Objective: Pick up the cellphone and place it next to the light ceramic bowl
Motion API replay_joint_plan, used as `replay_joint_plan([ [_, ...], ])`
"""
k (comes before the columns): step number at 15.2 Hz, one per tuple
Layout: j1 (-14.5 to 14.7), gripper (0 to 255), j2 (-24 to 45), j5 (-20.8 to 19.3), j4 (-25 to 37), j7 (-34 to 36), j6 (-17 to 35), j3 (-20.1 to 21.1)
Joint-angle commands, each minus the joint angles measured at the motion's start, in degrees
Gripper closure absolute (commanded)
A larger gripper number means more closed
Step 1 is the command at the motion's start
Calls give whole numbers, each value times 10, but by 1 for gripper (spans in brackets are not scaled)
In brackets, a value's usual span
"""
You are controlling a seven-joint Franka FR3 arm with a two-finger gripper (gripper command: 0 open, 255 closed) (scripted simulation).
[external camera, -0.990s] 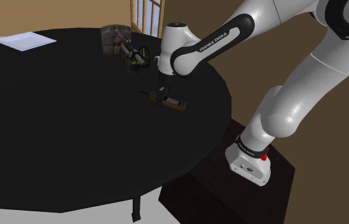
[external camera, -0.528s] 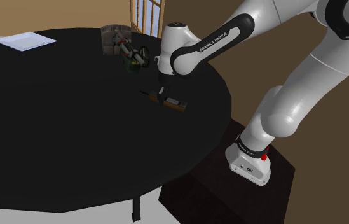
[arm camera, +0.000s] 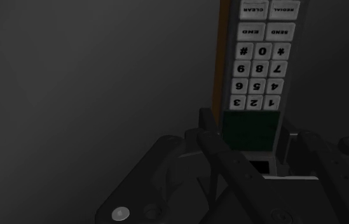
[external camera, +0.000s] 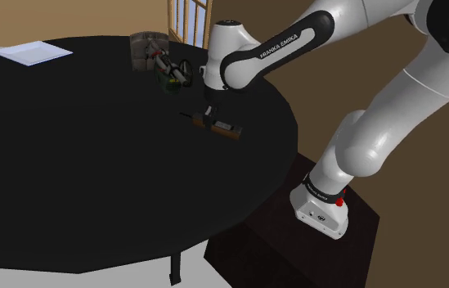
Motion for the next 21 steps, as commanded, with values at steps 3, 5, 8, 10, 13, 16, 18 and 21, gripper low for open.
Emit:
replay_joint_plan([
  [3, 1, 255, -22, 3, 12, -1, -34, -1],
  [5, 1, 255, -32, 3, 19, -2, -51, -1],
  [8, 1, 255, -45, 4, 31, -3, -77, -2],
  [10, 1, 255, -54, 5, 40, -4, -94, -3],
  [13, 2, 255, -65, 6, 54, -4, -119, -4],
  [16, 2, 255, -74, 6, 69, -5, -143, -4],
  [18, 2, 255, -80, 6, 80, -5, -160, -5],
  [21, 2, 255, -88, 6, 96, -6, -184, -6],
])
